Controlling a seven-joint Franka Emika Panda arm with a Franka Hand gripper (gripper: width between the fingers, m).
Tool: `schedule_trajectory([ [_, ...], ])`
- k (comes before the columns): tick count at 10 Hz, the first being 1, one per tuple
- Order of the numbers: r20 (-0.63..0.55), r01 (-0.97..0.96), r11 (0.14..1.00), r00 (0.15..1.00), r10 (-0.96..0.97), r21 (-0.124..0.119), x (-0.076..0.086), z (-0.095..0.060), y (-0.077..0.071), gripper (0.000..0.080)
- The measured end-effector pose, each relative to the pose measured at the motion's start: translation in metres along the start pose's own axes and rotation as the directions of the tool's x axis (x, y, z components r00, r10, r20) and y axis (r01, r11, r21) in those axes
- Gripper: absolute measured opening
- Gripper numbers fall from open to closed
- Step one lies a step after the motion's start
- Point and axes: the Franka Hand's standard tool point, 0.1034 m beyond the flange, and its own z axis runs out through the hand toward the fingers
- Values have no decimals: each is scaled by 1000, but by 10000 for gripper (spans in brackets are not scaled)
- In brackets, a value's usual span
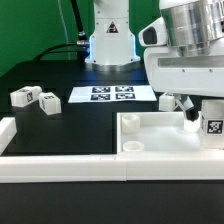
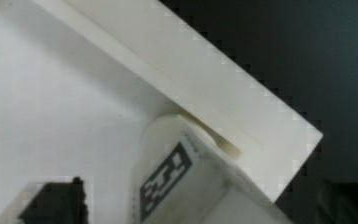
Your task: Assemble square table
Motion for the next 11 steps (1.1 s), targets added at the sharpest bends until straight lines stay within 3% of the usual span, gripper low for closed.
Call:
schedule_trajectory([
  [1, -11, 220, 974, 975, -221, -53, 1, -4, -1, 649],
  [3, -23, 549, 832, 834, -552, -75, 3, -8, -10, 649],
  [6, -32, 523, 850, 850, -526, -70, 3, -7, -9, 601],
  [7, -33, 502, 862, 862, -505, -69, 3, -7, -9, 424],
  [8, -38, 440, 895, 896, -443, -67, 4, -7, -8, 424],
  [9, -43, 378, 923, 924, -381, -67, 5, -7, -7, 296],
  [11, -51, 248, 967, 967, -251, -61, 8, -7, -5, 296],
])
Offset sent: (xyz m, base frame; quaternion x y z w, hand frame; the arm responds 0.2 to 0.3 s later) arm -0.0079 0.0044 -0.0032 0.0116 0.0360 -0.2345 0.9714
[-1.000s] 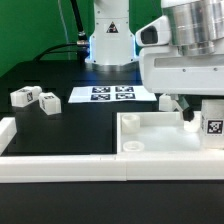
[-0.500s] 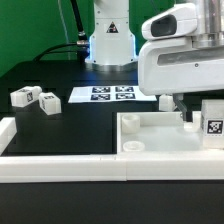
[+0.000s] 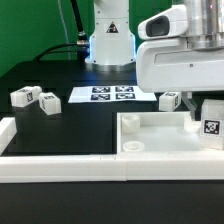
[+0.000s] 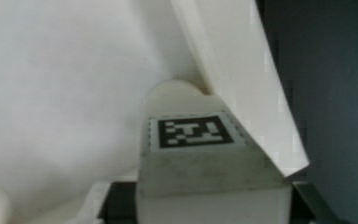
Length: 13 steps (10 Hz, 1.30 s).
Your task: Assemble square table
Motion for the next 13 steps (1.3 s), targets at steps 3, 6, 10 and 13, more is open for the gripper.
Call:
schedule_trajectory([
  [3, 16, -476, 880, 880, 476, 0, -3, 1, -1, 296],
  [6, 73, -811, 584, 583, 809, 7, -5, 2, -4, 296],
  [10, 72, -828, 560, 559, 826, 5, -7, 2, -5, 382],
  [13, 34, -485, 874, 874, 484, 15, -13, 4, -10, 622],
])
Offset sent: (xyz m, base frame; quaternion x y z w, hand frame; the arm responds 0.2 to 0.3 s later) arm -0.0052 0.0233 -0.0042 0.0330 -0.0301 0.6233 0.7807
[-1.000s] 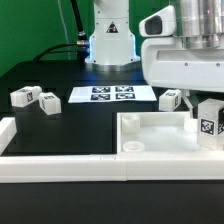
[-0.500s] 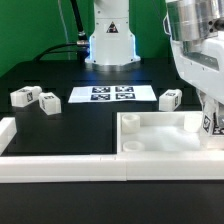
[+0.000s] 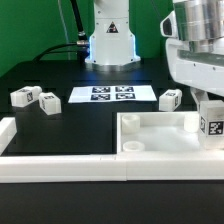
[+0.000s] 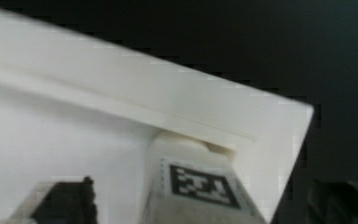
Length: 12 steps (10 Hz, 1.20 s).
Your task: Assemble square table
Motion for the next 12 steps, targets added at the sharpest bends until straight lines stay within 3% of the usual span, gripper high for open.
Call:
schedule_trajectory([
  [4, -4, 216, 976, 976, -216, 2, 0, 0, 0, 648],
  [5, -12, 345, 939, 938, -345, -10, -1, 0, 0, 649],
  [6, -21, 511, 859, 859, -512, -33, -1, -1, 0, 649],
  [7, -16, 644, 764, 764, -644, -39, 2, -1, 1, 649],
  [10, 7, 841, 538, 539, -842, -60, 5, -5, -4, 649],
  [11, 6, 864, 500, 501, -865, -62, 7, -1, 1, 649],
  [12, 4, 851, 521, 522, -853, -62, 7, -2, 0, 649],
])
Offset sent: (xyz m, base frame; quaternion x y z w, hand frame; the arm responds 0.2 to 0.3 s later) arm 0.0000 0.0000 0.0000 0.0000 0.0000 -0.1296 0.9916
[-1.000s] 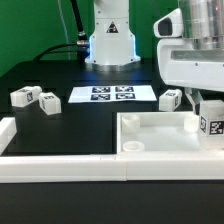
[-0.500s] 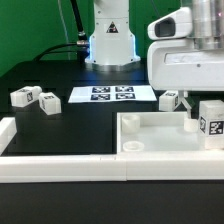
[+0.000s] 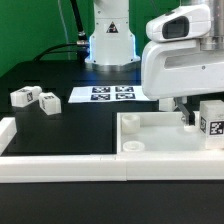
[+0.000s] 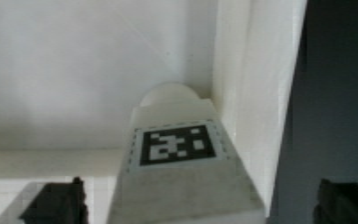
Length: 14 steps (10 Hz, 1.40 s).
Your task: Assemble square table
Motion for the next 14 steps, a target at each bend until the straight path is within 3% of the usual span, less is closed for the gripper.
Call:
schedule_trajectory([
  [1, 0, -19, 1000, 1000, 19, 0, 0, 0, 0, 509],
  [2, 0, -30, 1000, 1000, 30, 0, 0, 0, 0, 509],
  [3, 0, -96, 995, 995, 96, 2, 0, 0, 0, 372],
  [4, 0, -169, 986, 986, 169, -1, 0, 0, 2, 293],
  [7, -2, -381, 925, 925, 381, -2, 1, -1, 4, 293],
  [8, 0, -496, 868, 868, 496, -5, 0, 0, 3, 293],
  [10, -2, -766, 643, 643, 766, -15, -2, 0, 1, 293],
  [12, 32, -953, 303, 302, 953, -3, -1, 1, 2, 293],
  [14, 53, -985, 171, 171, 984, -1, -1, 1, 2, 293],
])
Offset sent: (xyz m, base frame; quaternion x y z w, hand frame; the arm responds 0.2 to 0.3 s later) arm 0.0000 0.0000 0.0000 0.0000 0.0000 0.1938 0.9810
